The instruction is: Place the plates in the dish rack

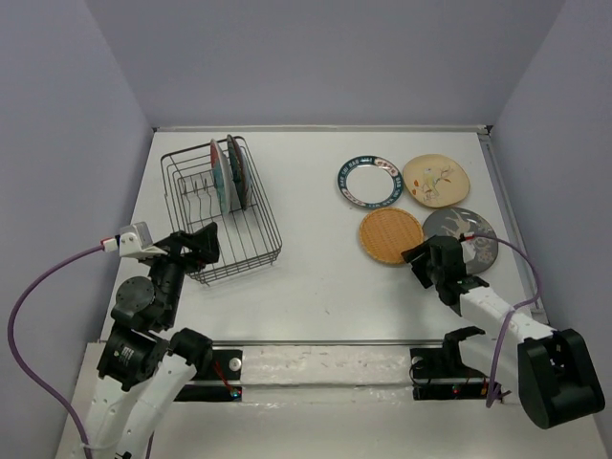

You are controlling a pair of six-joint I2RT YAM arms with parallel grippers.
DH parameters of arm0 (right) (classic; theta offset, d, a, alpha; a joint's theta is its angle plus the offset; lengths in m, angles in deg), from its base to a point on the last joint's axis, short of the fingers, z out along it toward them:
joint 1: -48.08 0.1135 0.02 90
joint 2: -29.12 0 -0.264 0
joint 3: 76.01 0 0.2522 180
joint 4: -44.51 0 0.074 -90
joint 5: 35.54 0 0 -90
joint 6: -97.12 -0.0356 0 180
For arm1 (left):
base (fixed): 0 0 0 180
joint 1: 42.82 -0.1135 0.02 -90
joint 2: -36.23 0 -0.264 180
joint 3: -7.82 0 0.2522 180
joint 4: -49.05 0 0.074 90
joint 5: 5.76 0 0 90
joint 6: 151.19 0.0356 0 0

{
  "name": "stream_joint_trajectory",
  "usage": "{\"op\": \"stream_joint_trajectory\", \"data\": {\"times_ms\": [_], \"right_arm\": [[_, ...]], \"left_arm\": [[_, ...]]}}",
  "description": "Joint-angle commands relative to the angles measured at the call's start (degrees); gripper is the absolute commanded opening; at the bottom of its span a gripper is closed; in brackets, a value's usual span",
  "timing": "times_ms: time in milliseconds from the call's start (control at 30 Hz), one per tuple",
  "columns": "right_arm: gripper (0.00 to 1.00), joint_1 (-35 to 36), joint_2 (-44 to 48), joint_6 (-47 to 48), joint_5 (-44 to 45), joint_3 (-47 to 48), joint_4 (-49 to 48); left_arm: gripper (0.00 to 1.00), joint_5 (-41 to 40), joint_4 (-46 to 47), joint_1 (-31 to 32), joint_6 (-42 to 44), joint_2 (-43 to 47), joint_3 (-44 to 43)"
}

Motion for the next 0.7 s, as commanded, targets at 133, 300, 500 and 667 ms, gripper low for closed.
{"op": "stream_joint_trajectory", "data": {"times_ms": [133, 300, 500, 667], "right_arm": [[0.53, -1.58, -8.03, -5.7, -6.23, -5.5, -21.65], [0.42, -1.58, -11.65, -7.28, -5.44, -6.37, -26.33], [0.24, -1.58, -7.44, -5.36, -3.33, -7.52, -25.99], [0.07, -1.58, 1.26, -0.62, -2.81, -5.15, -16.07]], "left_arm": [[0.99, 0.73, 2.04, 0.32, 1.31, -0.21, 0.49], [0.99, 0.55, 2.04, 0.41, 1.22, -0.39, 0.49], [0.99, 0.9, 2.22, 0.23, 1.48, -0.65, 0.49], [0.99, 1.17, 2.39, 0.14, 1.66, -0.83, 0.49]]}}
